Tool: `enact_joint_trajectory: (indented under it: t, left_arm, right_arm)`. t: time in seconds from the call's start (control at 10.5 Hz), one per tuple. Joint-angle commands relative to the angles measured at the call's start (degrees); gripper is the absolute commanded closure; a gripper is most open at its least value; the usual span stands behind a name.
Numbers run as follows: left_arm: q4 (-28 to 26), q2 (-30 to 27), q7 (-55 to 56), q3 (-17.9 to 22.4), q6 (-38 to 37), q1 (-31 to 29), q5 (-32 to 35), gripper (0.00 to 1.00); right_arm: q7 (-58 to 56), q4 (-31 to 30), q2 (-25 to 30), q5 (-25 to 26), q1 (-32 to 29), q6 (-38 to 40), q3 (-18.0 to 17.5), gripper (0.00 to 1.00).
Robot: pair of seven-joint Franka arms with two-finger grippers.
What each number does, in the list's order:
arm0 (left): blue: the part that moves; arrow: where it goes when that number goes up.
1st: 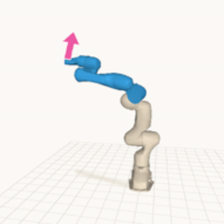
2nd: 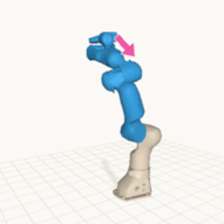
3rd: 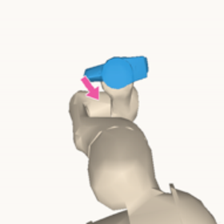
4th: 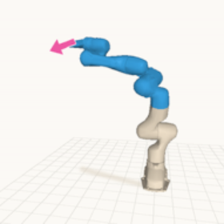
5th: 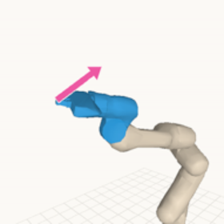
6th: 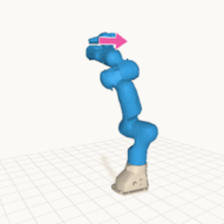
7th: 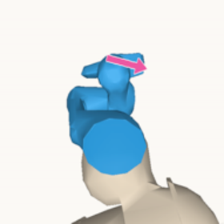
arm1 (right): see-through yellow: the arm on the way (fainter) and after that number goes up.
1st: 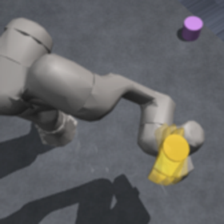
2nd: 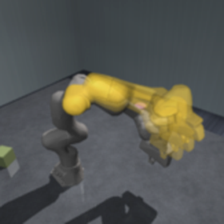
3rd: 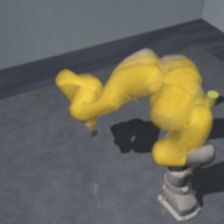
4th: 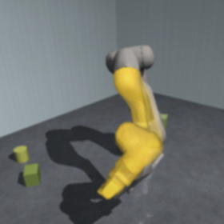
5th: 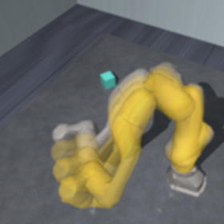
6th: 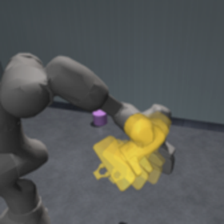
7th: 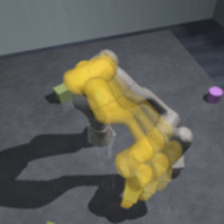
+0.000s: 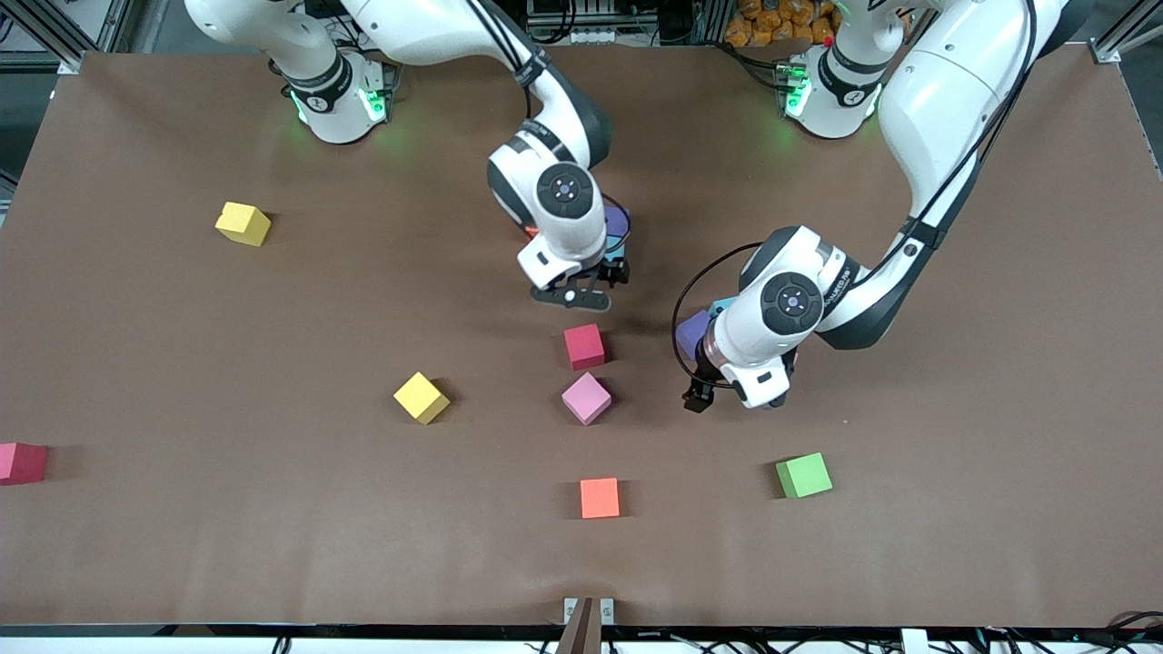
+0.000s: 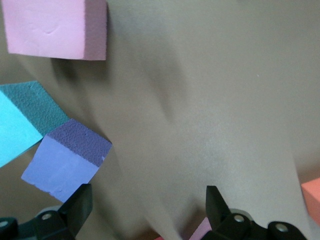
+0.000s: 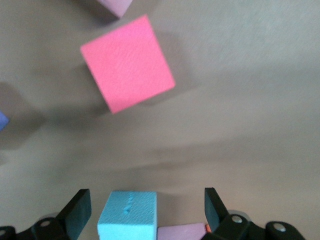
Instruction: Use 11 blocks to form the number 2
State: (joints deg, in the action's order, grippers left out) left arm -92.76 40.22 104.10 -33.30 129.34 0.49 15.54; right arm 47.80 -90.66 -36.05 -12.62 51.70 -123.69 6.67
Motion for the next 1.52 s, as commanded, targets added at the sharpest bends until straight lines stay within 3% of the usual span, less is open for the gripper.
enact_joint_trajectory:
  t: [0.0,0.29,0.48,0.57,0.76,0.95,1.43]
  left_arm:
    - [2.75,1.18,-5.28,0.16,-0.58,1.88,1.33,0.0]
    - [5.56,3.72,-11.27,0.16,-0.23,4.95,2.03,0.0]
    - [7.14,5.92,-12.07,0.25,1.0,7.58,6.05,0.0]
    - [8.28,6.97,-12.07,0.95,1.09,9.51,8.17,0.0]
    - [9.87,7.51,-14.08,4.54,1.96,14.96,9.24,0.0]
    - [10.23,7.86,-14.09,6.31,3.02,18.14,9.24,0.0]
    - [10.93,8.47,-15.06,6.4,5.14,21.83,9.33,0.0]
  right_arm:
    - [-9.87,0.57,2.64,-0.92,-4.14,5.45,0.45,0.0]
    - [-19.05,0.4,4.67,-0.3,-9.58,11.26,1.59,0.0]
    - [-22.02,0.31,4.32,3.54,-12.05,10.67,1.68,0.0]
    - [-29.36,0.39,4.23,6.26,-12.67,10.22,1.68,0.0]
    - [-45.17,0.4,3.88,6.82,-16.08,9.78,1.68,0.0]
    - [-59.0,0.13,3.45,6.73,-19.69,5.67,1.68,0.0]
    - [-69.21,-0.22,-1.03,6.91,-22.95,-2.42,1.68,0.0]
